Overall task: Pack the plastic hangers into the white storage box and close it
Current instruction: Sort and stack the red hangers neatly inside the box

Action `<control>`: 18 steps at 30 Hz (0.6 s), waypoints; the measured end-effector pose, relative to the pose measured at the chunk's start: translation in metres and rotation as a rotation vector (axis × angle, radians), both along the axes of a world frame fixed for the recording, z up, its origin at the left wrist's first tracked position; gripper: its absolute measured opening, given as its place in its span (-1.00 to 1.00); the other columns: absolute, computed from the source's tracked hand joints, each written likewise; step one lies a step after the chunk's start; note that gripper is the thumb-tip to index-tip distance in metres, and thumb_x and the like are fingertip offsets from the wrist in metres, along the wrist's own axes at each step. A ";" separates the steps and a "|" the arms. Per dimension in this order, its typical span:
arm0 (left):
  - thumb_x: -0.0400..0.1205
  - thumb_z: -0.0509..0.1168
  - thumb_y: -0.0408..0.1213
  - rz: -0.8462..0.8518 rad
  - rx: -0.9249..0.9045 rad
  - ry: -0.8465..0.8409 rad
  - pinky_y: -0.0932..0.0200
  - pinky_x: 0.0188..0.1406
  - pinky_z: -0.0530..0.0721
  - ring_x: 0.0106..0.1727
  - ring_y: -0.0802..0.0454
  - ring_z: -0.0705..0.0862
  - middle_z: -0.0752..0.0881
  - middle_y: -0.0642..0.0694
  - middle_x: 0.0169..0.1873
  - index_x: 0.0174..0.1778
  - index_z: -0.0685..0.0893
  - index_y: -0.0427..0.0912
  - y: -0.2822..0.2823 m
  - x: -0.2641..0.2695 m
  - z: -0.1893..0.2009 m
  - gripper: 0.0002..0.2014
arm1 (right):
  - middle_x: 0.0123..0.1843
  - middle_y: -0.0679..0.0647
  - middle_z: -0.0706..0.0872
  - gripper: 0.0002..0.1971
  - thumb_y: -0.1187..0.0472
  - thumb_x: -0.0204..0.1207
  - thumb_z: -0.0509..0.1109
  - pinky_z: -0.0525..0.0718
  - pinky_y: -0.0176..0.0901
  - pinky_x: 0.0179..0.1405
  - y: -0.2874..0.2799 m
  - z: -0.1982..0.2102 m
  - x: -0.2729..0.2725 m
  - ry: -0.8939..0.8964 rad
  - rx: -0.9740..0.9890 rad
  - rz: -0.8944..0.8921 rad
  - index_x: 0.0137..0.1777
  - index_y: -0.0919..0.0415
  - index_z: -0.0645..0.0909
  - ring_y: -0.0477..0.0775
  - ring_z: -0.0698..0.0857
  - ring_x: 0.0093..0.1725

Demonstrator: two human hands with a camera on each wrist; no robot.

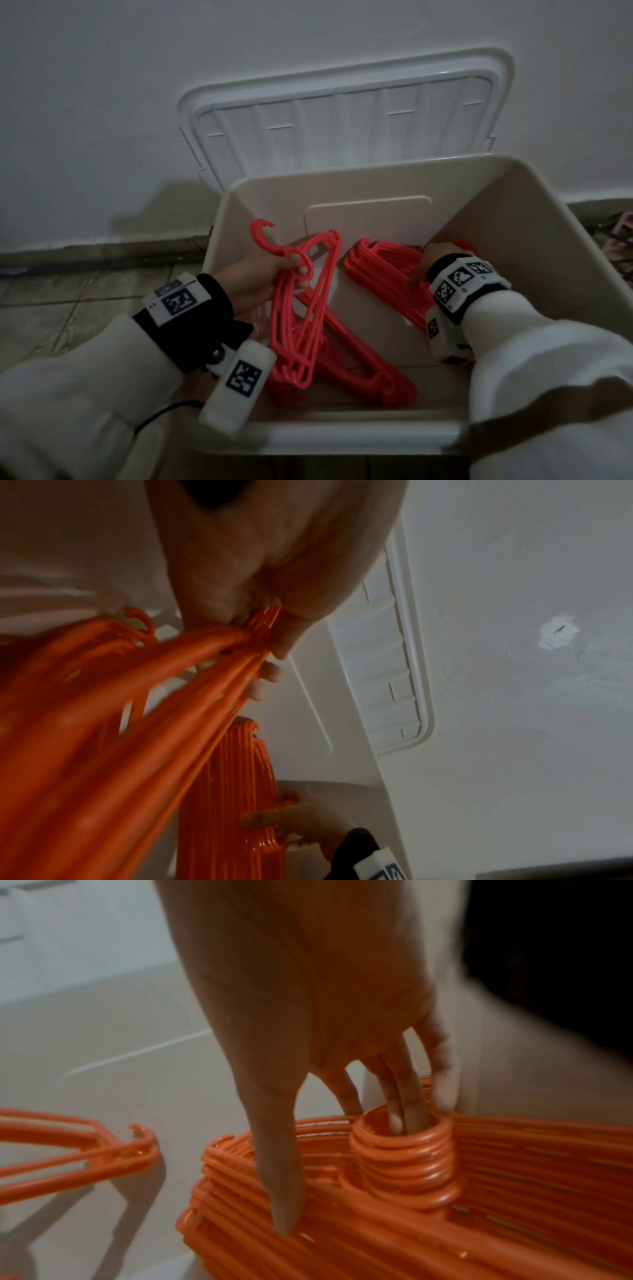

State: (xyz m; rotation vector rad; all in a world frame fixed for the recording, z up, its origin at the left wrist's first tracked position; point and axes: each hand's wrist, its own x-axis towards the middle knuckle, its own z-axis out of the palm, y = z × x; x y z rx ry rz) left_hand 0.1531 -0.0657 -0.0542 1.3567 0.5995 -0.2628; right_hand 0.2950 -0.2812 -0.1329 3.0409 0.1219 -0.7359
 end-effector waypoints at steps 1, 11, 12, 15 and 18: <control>0.72 0.05 -0.48 -0.008 0.007 -0.005 0.30 -0.51 0.69 -0.60 0.12 0.61 0.59 -0.05 -0.59 -0.35 0.48 -0.30 0.001 0.000 0.001 -0.70 | 0.06 0.17 0.65 -0.67 0.07 0.41 0.46 0.51 -0.13 -0.17 0.000 0.000 0.000 -0.007 0.004 0.006 0.11 0.21 0.59 0.19 0.65 0.08; 0.64 0.17 -0.46 -0.334 0.267 -0.145 0.33 -0.56 0.55 -0.59 0.13 0.49 0.50 0.02 -0.61 -0.39 0.53 -0.19 -0.002 0.015 0.020 -0.73 | 0.00 0.15 0.64 -0.73 0.08 0.49 0.39 0.50 -0.08 -0.06 0.000 0.005 -0.007 -0.079 -0.050 0.131 0.11 0.21 0.59 0.16 0.66 0.03; 0.65 0.16 -0.46 -0.335 0.306 -0.152 0.35 -0.57 0.53 -0.61 0.15 0.50 0.51 0.03 -0.63 -0.38 0.51 -0.22 -0.004 0.018 0.023 -0.73 | 0.02 0.15 0.65 -0.72 0.07 0.49 0.39 0.51 -0.07 -0.03 0.000 0.006 -0.007 -0.081 -0.047 0.130 0.12 0.20 0.59 0.16 0.66 0.06; 0.69 0.09 -0.48 -0.220 0.290 -0.183 0.39 -0.66 0.50 -0.67 0.17 0.50 0.49 0.01 -0.64 -0.37 0.45 -0.24 -0.011 0.024 0.025 -0.71 | 0.12 0.16 0.66 -0.70 0.06 0.50 0.38 0.52 -0.04 0.07 0.000 0.009 -0.010 -0.094 -0.063 0.145 0.15 0.20 0.58 0.18 0.65 0.12; 0.73 0.06 -0.46 -0.105 0.330 -0.190 0.41 -0.70 0.48 -0.70 0.19 0.50 0.47 -0.11 -0.56 -0.37 0.46 -0.22 -0.021 0.024 0.018 -0.68 | 0.11 0.15 0.65 -0.69 0.05 0.50 0.37 0.49 -0.05 -0.01 0.000 0.008 -0.011 -0.096 -0.095 0.180 0.15 0.21 0.57 0.17 0.64 0.09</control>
